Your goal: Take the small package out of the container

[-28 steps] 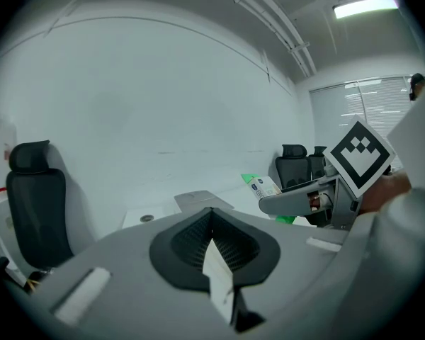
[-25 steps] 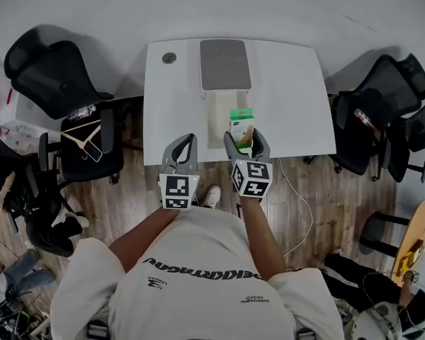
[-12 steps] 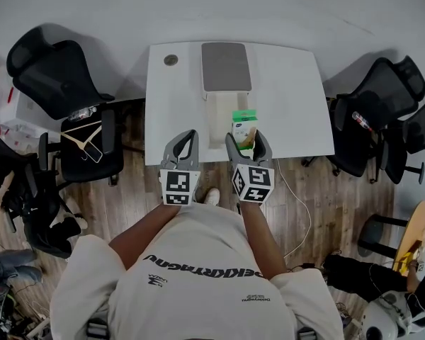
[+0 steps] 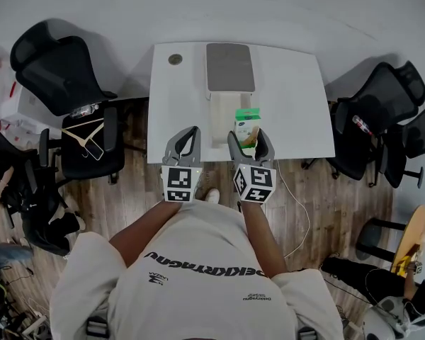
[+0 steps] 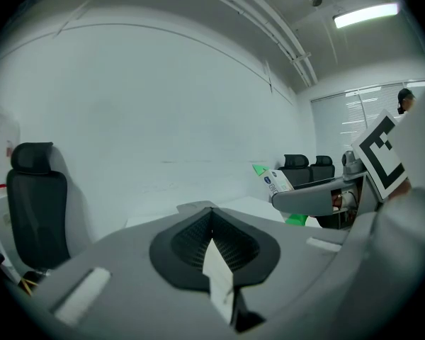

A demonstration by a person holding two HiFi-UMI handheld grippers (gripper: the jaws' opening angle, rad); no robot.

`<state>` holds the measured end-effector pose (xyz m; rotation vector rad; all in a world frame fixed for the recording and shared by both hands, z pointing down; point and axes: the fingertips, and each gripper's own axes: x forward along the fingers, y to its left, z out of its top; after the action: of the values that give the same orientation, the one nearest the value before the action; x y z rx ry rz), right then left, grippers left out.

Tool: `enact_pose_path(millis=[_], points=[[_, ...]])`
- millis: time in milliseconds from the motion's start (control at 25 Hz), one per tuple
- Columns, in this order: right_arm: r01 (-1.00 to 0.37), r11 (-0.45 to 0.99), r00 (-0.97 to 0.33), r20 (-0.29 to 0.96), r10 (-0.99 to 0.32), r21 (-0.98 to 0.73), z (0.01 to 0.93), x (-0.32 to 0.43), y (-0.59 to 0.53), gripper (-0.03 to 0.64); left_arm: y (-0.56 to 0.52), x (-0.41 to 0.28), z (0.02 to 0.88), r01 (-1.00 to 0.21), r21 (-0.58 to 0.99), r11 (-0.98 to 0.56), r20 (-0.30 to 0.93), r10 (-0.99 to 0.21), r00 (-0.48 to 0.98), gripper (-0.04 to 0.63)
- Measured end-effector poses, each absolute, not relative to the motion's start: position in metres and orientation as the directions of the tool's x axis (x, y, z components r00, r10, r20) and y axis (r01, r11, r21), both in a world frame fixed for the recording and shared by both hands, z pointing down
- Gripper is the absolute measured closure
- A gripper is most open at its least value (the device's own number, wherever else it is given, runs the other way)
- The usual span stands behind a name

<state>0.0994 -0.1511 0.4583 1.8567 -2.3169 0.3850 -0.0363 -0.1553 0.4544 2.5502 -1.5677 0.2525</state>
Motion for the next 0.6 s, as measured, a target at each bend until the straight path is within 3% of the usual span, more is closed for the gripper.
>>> enact_pose_path(millis=[600], points=[[-0.975, 0.196, -0.217, 0.261, -0.941, -0.106, 0.4543, 0.1018, -0.1524, 0.27, -0.1577, -0.0318, 0.4521, -0.891, 0.035, -0.453, 0.209, -0.868, 0.45, 0.595]])
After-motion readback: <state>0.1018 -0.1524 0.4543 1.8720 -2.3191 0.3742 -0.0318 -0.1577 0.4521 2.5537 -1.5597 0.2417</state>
